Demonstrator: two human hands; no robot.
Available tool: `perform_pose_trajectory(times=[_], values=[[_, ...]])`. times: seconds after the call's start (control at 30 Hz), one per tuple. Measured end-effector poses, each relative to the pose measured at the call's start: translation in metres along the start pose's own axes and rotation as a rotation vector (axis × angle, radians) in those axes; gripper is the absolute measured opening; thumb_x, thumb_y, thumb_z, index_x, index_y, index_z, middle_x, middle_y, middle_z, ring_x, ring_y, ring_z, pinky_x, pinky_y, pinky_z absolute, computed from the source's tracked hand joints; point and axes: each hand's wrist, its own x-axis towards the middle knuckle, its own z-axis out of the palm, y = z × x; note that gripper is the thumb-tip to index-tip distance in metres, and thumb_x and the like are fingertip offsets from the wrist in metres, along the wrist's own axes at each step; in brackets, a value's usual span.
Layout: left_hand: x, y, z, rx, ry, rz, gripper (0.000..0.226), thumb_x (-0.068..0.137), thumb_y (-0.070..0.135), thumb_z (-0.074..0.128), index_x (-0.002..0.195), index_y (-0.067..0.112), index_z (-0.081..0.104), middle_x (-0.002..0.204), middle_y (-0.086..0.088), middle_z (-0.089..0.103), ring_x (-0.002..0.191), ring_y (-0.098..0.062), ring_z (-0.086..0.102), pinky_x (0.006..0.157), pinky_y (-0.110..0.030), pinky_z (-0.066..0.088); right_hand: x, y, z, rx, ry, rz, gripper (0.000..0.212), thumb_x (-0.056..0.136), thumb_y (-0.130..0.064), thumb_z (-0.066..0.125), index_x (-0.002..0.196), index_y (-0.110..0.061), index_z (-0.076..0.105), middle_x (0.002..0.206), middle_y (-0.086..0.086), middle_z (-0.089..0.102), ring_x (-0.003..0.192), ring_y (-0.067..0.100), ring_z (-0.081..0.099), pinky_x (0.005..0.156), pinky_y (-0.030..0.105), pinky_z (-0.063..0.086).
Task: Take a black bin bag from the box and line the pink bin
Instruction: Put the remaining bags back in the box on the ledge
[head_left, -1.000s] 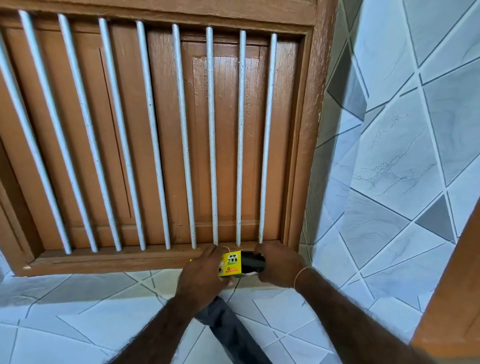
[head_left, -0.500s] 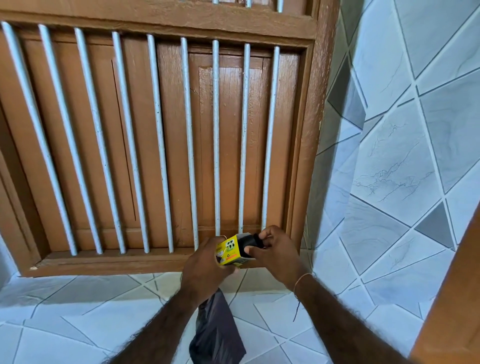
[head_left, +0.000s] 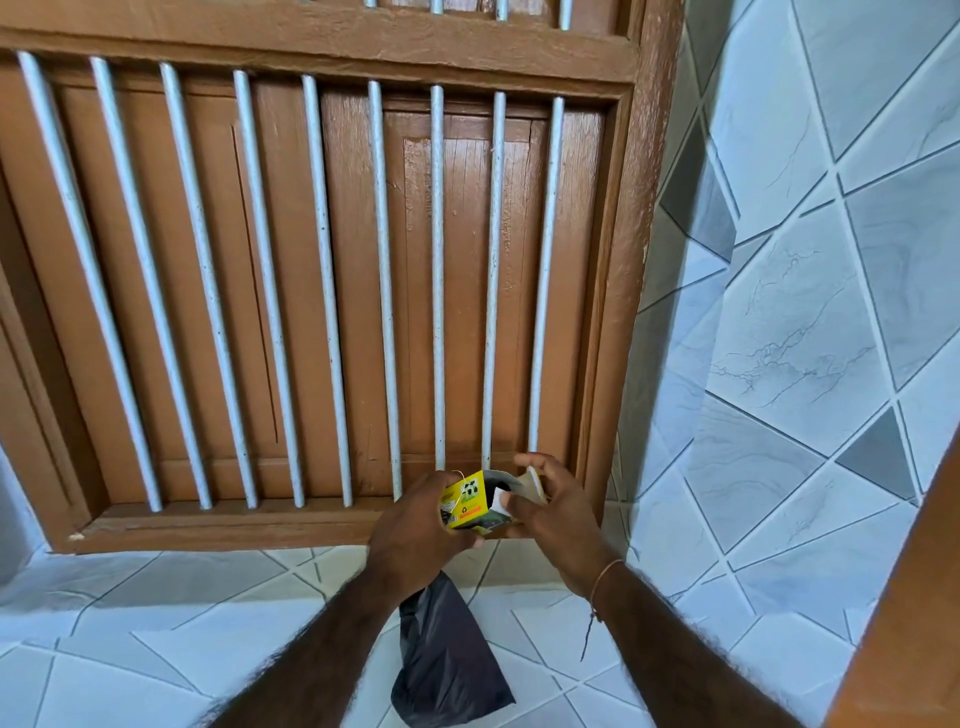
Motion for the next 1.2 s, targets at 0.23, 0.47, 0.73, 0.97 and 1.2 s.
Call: perform_pose_trajectory(times=[0.23, 0.47, 0.73, 0.97, 1.2], values=[[0.003, 0.003, 0.001, 0.043, -0.002, -0.003, 0.075, 0.061, 0.051, 0.083, 0.125, 0.036, 0.047, 0.115, 0.014, 0.058, 0.096, -0.008, 0.057, 0.077, -0.026, 0.050, 0.003, 0.006, 0.009, -0.339, 0.122, -0.135, 0.045, 0.087, -0.013, 0.068, 0.122, -0.033, 0.048, 0.103, -0.015, 0.057, 0.097, 0.016, 0.062, 0.077, 0.023, 0.059], [0.008, 0.005, -0.004, 0.105, 0.005, 0.013, 0.074, 0.063, 0.051, 0.081, 0.127, 0.035, 0.046, 0.116, 0.013, 0.057, 0.095, -0.008, 0.056, 0.073, -0.024, 0.049, 0.004, 0.013, 0.018, 0.177, 0.300, 0.000, 0.020, 0.089, -0.018, 0.066, 0.109, -0.015, 0.061, 0.101, 0.003, 0.069, 0.093, 0.019, 0.068, 0.075, 0.041, 0.062], [0.006, 0.012, 0.003, 0.138, -0.016, 0.038, 0.071, 0.068, 0.050, 0.078, 0.128, 0.033, 0.046, 0.119, 0.011, 0.056, 0.098, -0.008, 0.055, 0.071, -0.021, 0.042, 0.003, 0.026, 0.022, -0.108, 0.425, -0.188, 0.024, 0.084, -0.008, 0.071, 0.103, -0.020, 0.063, 0.093, -0.004, 0.068, 0.088, 0.016, 0.067, 0.068, 0.017, 0.057], [0.008, 0.010, 0.004, 0.128, -0.028, 0.044, 0.067, 0.070, 0.046, 0.079, 0.128, 0.031, 0.049, 0.122, 0.009, 0.057, 0.101, -0.009, 0.056, 0.070, -0.019, 0.040, -0.006, 0.025, 0.027, -0.167, 0.312, -0.236, 0.028, 0.087, -0.014, 0.068, 0.110, -0.027, 0.058, 0.097, -0.017, 0.063, 0.090, 0.005, 0.064, 0.073, 0.014, 0.056], [0.007, 0.013, 0.003, 0.157, -0.008, 0.050, 0.069, 0.067, 0.051, 0.078, 0.126, 0.034, 0.048, 0.118, 0.012, 0.057, 0.099, -0.008, 0.056, 0.070, -0.019, 0.043, 0.001, 0.031, 0.029, -0.122, 0.397, -0.220, 0.012, 0.091, -0.016, 0.062, 0.101, -0.024, 0.060, 0.096, -0.005, 0.068, 0.091, 0.014, 0.067, 0.072, 0.022, 0.058]])
